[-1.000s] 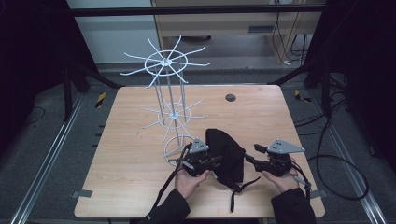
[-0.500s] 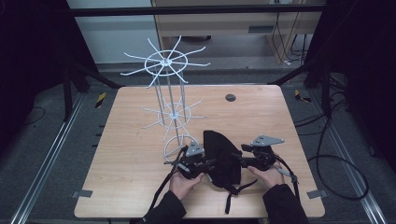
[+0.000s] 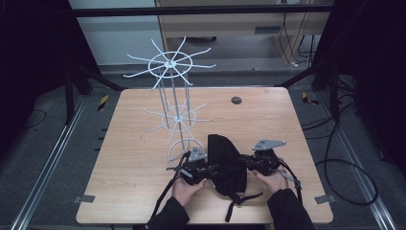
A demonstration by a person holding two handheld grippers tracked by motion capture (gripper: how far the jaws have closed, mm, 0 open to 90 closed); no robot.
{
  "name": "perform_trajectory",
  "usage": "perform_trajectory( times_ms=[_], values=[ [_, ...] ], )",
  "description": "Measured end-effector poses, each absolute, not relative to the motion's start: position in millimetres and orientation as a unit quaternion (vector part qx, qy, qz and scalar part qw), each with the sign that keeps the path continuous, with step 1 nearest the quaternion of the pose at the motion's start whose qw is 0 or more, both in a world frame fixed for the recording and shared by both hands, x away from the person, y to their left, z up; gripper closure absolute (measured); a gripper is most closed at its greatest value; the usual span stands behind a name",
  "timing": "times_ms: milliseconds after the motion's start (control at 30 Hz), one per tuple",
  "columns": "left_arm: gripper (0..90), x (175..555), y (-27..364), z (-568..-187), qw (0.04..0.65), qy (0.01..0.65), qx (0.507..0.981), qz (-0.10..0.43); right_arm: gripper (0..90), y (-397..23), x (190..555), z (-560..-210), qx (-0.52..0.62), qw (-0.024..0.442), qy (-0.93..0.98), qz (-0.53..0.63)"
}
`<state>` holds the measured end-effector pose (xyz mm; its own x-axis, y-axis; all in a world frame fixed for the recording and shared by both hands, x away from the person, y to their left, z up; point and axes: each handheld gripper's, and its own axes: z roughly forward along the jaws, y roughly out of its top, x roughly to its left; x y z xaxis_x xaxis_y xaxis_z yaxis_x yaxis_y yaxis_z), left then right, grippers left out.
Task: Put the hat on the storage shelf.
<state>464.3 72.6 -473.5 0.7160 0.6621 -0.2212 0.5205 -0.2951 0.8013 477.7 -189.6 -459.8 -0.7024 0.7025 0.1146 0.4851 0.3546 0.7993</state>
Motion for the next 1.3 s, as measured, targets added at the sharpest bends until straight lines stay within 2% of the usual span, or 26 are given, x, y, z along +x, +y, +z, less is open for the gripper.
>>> perform_trajectory(
  times_ms=[133,167,200,267,300,400,467,600,800,967,1300],
  values=[
    [66.7,466.3,65.9,-472.6,0.478,0.373,0.793,0.064,79.5,-194.4,467.4,-431.6,0.359,0.161,0.813,0.430],
    [61.4,466.4,62.5,-471.6,0.477,0.372,0.794,0.067,79.5,-194.5,462.5,-421.8,0.353,0.180,0.818,0.416],
    [61.4,466.5,57.0,-470.4,0.475,0.369,0.795,0.075,79.5,-194.5,462.5,-421.8,0.353,0.180,0.818,0.416],
    [54.3,464.7,49.4,-467.8,0.468,0.363,0.800,0.092,79.5,-195.8,457.5,-411.3,0.351,0.197,0.824,0.398],
    [46.9,462.3,41.8,-465.9,0.467,0.359,0.800,0.117,79.5,-197.5,454.3,-405.0,0.349,0.213,0.827,0.385],
    [40.9,460.3,36.1,-464.1,0.456,0.355,0.803,0.144,79.5,-198.6,452.0,-401.8,0.347,0.225,0.829,0.377],
    [32.9,459.9,31.2,-463.7,0.445,0.358,0.806,0.158,79.6,-198.7,448.8,-399.9,0.347,0.232,0.831,0.369],
    [25.8,460.4,33.4,-461.4,0.458,0.356,0.802,0.143,79.7,-200.6,447.2,-397.4,0.354,0.234,0.831,0.359],
    [28.2,449.3,43.8,-446.5,0.487,0.352,0.783,0.161,79.8,-206.2,450.8,-401.4,0.375,0.243,0.824,0.349],
    [50.8,448.1,40.4,-445.9,0.467,0.346,0.797,0.165,78.9,-201.1,447.9,-397.4,0.362,0.252,0.826,0.352],
    [53.4,458.9,32.6,-469.8,0.419,0.361,0.819,0.153,73.3,-182.0,448.0,-399.7,0.336,0.239,0.836,0.363]
  ],
)
